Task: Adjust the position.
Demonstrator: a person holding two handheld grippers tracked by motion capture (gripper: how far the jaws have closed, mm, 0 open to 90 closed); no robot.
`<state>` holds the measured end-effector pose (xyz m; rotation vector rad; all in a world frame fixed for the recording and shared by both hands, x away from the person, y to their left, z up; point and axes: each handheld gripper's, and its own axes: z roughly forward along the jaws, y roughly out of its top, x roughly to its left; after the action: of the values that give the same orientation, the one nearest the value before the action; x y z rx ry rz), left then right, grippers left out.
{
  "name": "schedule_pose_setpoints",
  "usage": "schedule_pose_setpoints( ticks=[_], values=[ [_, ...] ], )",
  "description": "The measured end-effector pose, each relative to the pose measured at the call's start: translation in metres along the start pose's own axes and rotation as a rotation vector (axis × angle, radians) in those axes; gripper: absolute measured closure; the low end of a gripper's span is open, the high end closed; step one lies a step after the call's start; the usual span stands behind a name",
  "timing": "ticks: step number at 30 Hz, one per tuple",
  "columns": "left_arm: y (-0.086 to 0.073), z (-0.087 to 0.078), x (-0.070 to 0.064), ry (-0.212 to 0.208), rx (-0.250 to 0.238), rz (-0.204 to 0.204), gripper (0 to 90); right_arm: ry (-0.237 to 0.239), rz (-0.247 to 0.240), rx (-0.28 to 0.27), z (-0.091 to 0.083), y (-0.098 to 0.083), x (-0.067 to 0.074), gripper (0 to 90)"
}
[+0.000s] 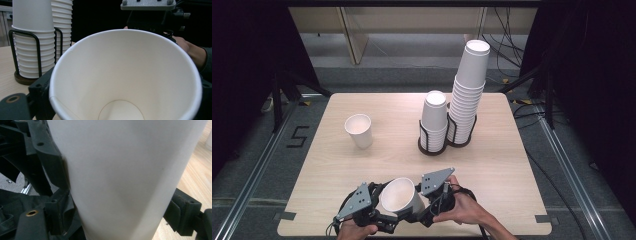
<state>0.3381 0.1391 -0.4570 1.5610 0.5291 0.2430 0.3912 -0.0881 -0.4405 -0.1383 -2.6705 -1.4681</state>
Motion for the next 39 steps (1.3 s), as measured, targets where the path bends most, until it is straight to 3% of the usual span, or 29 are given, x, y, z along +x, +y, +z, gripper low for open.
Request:
schedule_pose_setpoints(
  ticks=[4,8,17,18,23,24,25,27,34,39],
  values=[
    [0.0,0.0,-0.001,0.01,0.0,0.016,12.2,0.001,0.018,0.003,0.0,-0.002,-0.001,18.4],
    [0.004,-0.005,0.002,0.038,-0.016,0.019,13.9,-0.02,0.038,0.041,-0.001,-0.008,-0.005,15.7],
    [0.007,-0.01,0.013,0.145,-0.005,0.023,14.3,-0.103,0.084,0.066,-0.019,-0.023,-0.015,16.6],
    [0.007,-0.012,0.014,0.181,0.027,0.024,14.3,-0.117,0.085,0.064,-0.021,-0.024,-0.017,16.9],
    [0.007,-0.014,0.018,0.251,0.067,0.06,14.2,-0.186,0.108,0.063,-0.033,-0.03,-0.02,18.7],
    [0.006,-0.013,0.019,0.259,0.053,0.072,14.2,-0.195,0.11,0.067,-0.035,-0.031,-0.02,18.7],
    [0.007,-0.015,0.019,0.283,0.08,0.075,14.2,-0.22,0.108,0.064,-0.037,-0.033,-0.021,18.7],
    [0.007,-0.015,0.021,0.305,0.088,0.084,14.2,-0.241,0.117,0.077,-0.04,-0.035,-0.02,18.3],
    [0.005,-0.019,0.03,0.385,0.107,0.077,14.3,-0.273,0.144,0.094,-0.045,-0.042,-0.022,18.9],
    [0.004,-0.02,0.036,0.411,0.093,0.066,14.3,-0.279,0.155,0.097,-0.046,-0.047,-0.021,19.0]
  ],
)
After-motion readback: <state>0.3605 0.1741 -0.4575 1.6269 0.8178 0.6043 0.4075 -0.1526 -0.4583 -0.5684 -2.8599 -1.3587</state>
